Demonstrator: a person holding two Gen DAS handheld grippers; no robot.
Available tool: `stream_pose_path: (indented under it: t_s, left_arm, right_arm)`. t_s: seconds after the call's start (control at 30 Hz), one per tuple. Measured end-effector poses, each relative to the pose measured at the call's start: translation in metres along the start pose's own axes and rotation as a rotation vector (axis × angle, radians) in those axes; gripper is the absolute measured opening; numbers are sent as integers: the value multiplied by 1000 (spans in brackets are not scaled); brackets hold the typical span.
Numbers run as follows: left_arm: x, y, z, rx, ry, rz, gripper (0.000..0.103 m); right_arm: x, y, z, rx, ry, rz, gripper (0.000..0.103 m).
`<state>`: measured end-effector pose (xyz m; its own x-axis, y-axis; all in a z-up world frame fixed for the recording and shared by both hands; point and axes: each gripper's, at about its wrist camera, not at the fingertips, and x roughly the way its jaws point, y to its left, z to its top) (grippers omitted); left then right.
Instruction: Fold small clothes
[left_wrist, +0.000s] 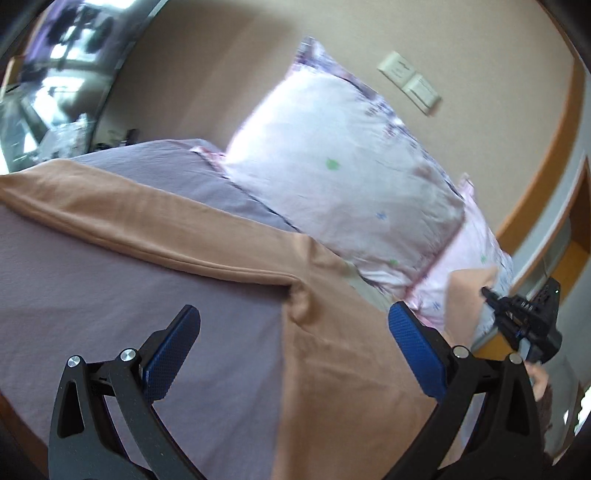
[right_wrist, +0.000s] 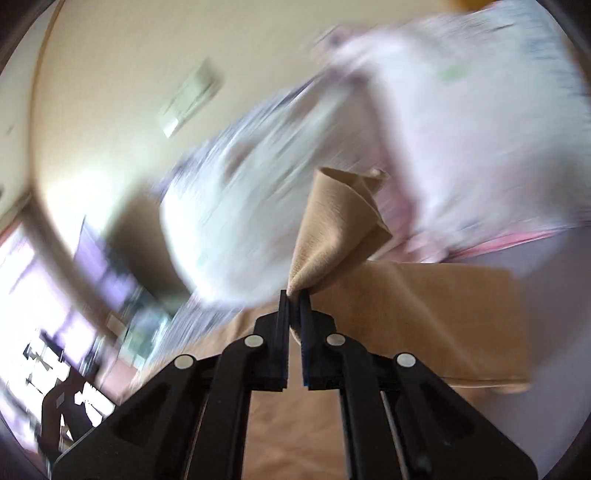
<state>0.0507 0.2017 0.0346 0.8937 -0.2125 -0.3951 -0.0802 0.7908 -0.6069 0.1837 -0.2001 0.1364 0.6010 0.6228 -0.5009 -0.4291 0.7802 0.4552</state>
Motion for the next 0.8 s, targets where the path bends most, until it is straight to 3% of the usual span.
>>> stream_pose_path:
  t_s: [0.1, 0.17, 0.2, 0.27, 0.33, 0.47, 0.73, 0.8]
  left_arm:
    - [-13, 23, 12, -48, -33, 69, 102]
    - [-19, 41, 21, -91, -50, 112, 102]
    - [-23, 53, 26, -127, -58, 138, 102]
    - [-28, 76, 37, -191, -69, 170, 102]
    - [-29, 93, 44, -241, -67, 192, 102]
    - [-22, 123, 57, -358, -28, 214, 92]
    - [-12, 163, 73, -535, 43, 242, 88]
    - [-11, 171, 79, -582, 51, 247, 81]
  right_arm:
    - [92, 39, -46, -84, 331, 56, 8]
    - [115, 49, -64, -77, 436, 92, 13]
    - [113, 50, -64, -75, 424, 106, 16]
    - [95, 47, -52, -76, 332, 93, 52]
    - [75, 38, -36, -61, 246, 87, 65]
    - [46, 19, -31, -17, 183, 82, 67]
    - [28, 2, -46, 21, 167, 106, 71]
    - [22, 5, -46, 17, 162, 125, 74]
